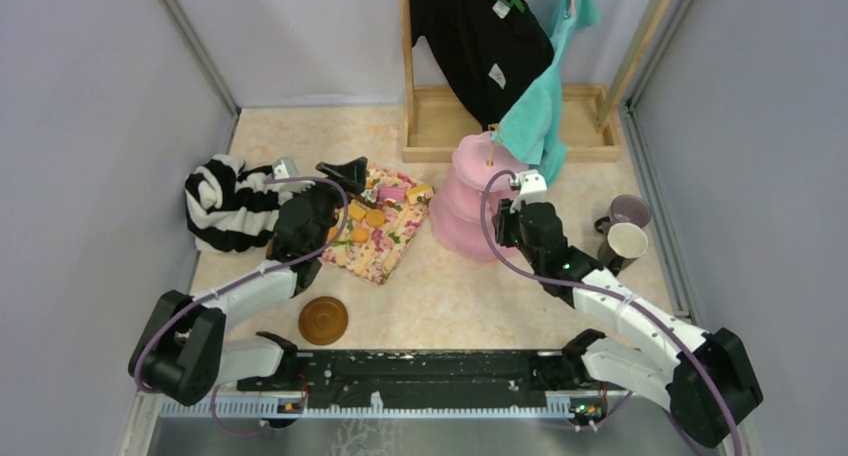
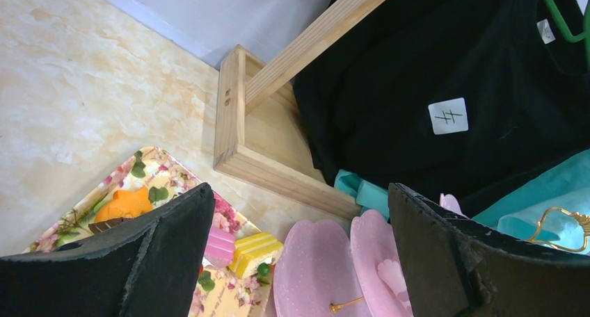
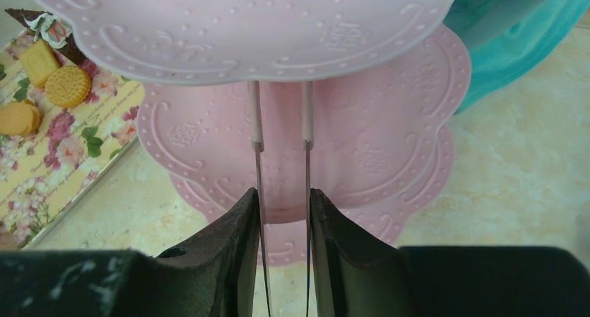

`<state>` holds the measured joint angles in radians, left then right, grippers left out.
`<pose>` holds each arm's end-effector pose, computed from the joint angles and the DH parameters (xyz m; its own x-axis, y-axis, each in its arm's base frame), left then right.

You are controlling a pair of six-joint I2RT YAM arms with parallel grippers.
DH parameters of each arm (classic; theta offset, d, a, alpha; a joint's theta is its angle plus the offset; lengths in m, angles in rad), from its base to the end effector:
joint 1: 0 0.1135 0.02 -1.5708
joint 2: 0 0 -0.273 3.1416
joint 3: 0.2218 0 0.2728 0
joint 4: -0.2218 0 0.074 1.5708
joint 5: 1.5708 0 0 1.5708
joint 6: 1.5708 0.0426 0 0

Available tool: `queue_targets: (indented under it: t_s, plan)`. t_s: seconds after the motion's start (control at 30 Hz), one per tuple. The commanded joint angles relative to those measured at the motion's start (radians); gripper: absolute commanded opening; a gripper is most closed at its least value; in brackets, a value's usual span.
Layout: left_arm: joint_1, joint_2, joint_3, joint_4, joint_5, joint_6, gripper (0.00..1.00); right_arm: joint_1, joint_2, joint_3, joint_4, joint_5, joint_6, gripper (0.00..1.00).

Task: Serve the afternoon tea
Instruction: Pick up the clamp from the desert table.

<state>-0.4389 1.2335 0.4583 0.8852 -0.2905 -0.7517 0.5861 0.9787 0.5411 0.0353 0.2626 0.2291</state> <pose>0.2549 -0.1062 0.2403 -0.0294 -0.7089 -0.7046 0.1770 0.6901 -0.7017 0.2061 0.1236 0.2365 -0.3938 0.0018 -0.9192 -0.2523 0.9614 0.1100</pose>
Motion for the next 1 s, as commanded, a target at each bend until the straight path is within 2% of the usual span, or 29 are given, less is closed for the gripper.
queue_targets:
  t_s: [0.0,0.77,0.97]
  plan:
    - [-0.007,-0.026,0.016,0.002,0.016,0.000,0.99,0.032,-0.049,0.023,0.004,0.048,0.025,0.30]
    - [-0.016,-0.042,0.025,-0.042,0.031,-0.010,0.99,0.081,-0.200,-0.001,-0.153,0.142,0.107,0.31]
    - [-0.015,-0.039,0.041,-0.072,0.043,-0.016,0.99,0.134,-0.236,0.005,-0.206,0.188,0.115,0.31]
